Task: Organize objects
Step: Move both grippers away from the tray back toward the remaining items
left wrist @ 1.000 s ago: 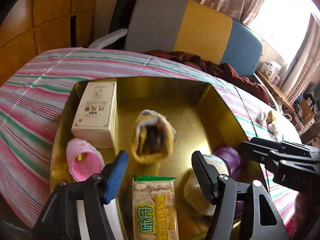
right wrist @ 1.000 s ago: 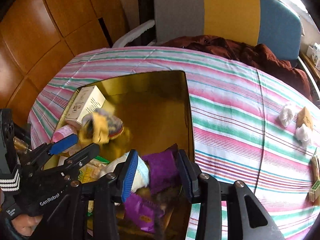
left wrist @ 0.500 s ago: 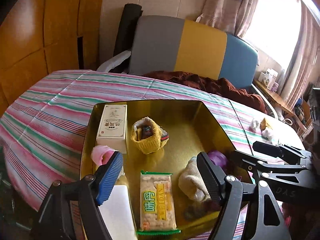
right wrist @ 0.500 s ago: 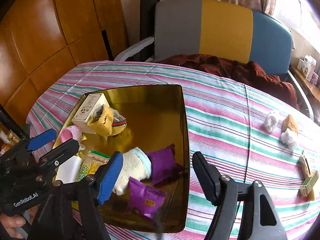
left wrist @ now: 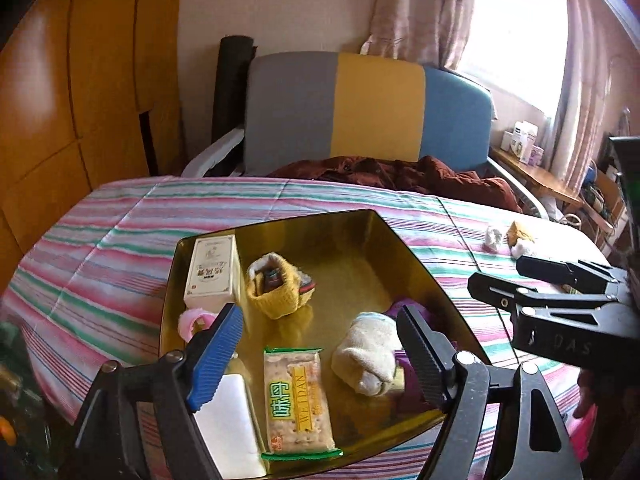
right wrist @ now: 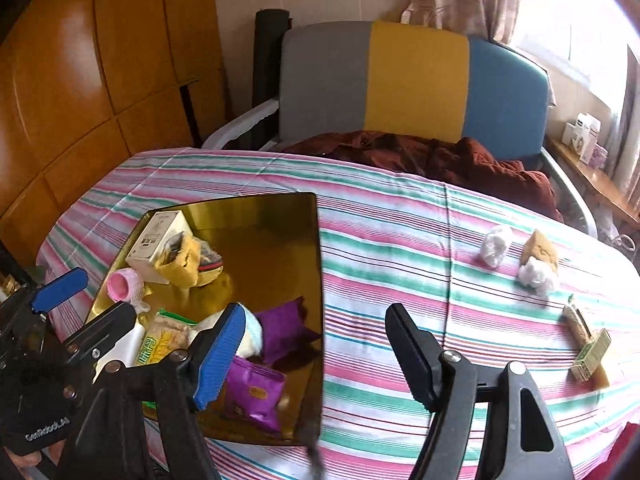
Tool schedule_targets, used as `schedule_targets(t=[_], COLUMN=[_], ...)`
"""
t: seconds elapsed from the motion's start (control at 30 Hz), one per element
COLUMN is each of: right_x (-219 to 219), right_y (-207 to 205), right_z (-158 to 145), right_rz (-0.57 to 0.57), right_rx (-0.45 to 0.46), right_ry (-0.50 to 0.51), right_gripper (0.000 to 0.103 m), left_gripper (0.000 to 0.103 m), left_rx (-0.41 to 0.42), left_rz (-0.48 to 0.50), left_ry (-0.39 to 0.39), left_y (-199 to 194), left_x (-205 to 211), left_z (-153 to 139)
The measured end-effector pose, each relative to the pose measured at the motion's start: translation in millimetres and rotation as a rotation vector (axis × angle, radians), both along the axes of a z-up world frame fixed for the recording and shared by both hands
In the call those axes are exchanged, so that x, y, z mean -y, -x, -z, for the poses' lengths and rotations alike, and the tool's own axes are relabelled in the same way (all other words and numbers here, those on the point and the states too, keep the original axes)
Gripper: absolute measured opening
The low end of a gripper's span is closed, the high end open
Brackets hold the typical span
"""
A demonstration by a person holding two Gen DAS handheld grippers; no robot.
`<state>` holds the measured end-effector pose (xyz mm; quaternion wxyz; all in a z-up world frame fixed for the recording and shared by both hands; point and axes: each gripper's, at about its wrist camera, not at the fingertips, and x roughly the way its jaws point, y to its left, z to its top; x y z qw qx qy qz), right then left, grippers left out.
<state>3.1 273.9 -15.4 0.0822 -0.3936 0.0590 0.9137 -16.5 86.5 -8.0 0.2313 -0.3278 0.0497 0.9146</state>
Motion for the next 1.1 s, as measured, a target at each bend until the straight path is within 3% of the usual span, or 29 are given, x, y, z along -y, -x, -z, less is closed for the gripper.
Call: schedule_targets(t=[1.1], right_x=[-168], right_y=[-75], right_z=[9], right_rz=[0.414], right_rx=[0.015], right_ry=[0.059], right_gripper=[0.074], left_gripper=[0.080], left_rx=[0.000], left_rz=[0.221], left_ry=[0.095], left_y=[-23], left_x=[-79], left_z=[4])
